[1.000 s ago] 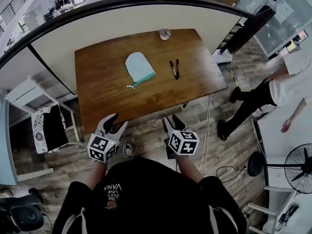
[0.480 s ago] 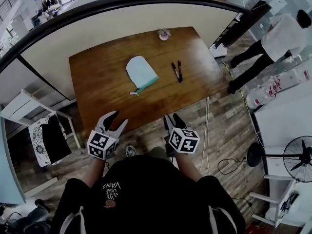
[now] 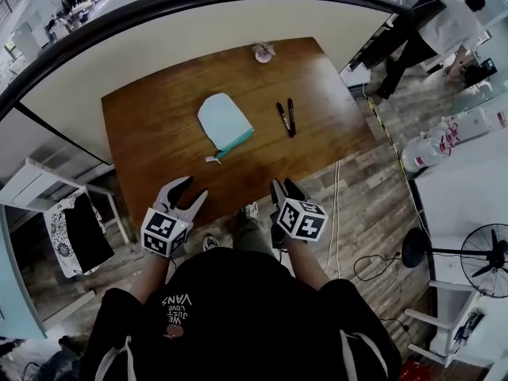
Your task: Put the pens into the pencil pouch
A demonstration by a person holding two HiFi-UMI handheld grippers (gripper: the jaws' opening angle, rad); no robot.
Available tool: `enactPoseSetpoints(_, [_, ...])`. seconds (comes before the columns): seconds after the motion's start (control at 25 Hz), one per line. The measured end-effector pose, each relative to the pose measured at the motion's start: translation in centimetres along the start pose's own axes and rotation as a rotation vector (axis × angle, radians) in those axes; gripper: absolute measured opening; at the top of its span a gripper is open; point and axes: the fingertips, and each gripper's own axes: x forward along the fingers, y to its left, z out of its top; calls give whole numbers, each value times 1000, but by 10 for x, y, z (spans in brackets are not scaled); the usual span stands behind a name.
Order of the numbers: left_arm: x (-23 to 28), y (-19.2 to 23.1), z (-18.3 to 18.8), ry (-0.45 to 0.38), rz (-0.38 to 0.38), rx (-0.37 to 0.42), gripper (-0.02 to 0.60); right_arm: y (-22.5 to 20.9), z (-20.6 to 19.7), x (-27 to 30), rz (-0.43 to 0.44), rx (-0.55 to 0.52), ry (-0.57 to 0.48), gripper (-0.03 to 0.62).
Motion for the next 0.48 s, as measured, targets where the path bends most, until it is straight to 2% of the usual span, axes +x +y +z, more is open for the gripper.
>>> enactPoseSetpoints(0.2, [36,6,2,25,15,-16,172,-37,27,33,-8,-9,18,143])
enactPoseSetpoints(0.48, [90,18,18,46,73,-49,172,-93,71,83,-11,-52,46,143])
